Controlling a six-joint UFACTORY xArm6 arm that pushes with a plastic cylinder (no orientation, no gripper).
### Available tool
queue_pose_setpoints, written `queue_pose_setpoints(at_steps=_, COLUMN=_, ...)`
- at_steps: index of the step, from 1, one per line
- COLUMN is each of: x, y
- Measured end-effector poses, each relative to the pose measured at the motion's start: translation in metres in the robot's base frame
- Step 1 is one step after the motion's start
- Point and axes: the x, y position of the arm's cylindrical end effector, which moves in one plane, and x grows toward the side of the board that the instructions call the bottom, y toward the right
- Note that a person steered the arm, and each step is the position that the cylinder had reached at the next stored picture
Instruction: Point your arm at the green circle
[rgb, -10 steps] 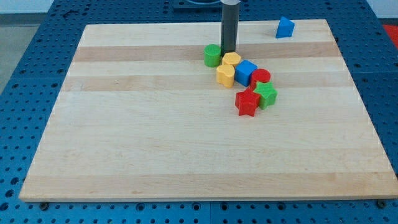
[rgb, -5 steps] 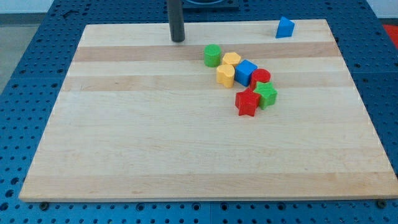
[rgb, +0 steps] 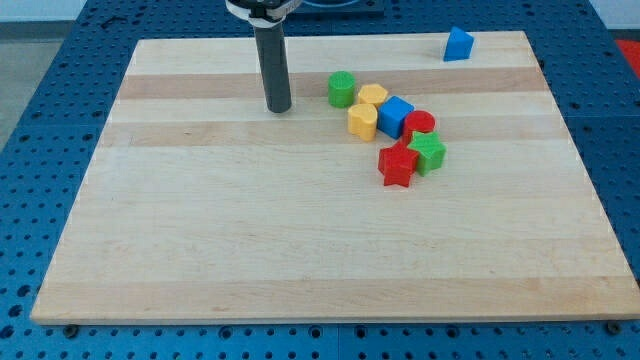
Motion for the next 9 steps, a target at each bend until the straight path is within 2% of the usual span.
queue_pose_setpoints(at_steps=3, x=-0.028, y=0.017)
queue_pose_setpoints(at_steps=6, x=0.010, y=0.033)
queue_pose_setpoints(at_steps=9, x=-0.040, y=0.053)
